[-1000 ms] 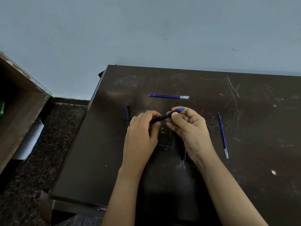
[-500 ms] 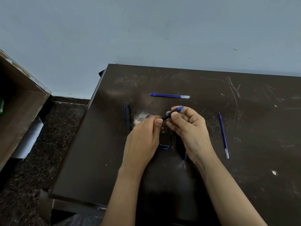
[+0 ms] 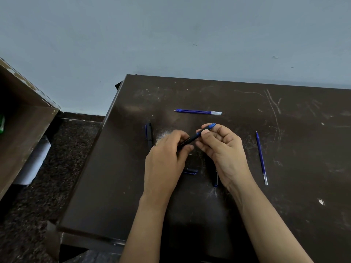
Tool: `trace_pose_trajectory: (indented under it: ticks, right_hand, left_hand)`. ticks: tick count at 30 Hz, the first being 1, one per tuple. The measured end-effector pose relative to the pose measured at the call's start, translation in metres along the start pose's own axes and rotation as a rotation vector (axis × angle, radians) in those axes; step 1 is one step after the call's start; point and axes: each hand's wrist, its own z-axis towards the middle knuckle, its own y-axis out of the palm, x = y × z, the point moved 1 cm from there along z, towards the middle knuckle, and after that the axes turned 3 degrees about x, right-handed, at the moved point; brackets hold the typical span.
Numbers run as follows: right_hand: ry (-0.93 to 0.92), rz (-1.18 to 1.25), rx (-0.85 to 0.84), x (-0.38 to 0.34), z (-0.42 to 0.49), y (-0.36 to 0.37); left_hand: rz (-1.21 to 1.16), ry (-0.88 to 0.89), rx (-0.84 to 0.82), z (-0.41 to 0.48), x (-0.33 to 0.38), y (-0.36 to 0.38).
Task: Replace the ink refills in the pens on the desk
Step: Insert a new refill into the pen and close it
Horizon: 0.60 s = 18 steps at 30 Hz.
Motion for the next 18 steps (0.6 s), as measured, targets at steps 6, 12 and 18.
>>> trace_pose_trajectory:
  ticks: [6,12,18]
  right_hand:
    - [-0.005,-0.019,-0.006,0.0017,0.0,0.0003]
    - [-0.003,-0.002,-0.014,0.0025,-0.0001,0.0018]
    - [-0.007,-0.021,-0.016,0.0038,0.0003,0.0022]
  left_hand:
    - [0.027,0.011,0.047,-0.0023,0.0019,-0.0009]
    - [-0.014,0.002,0.042,0.0,-0.001,0.0001]
    - [0.055,-0.02,0.025,-0.0022,-0.0005,0.0011]
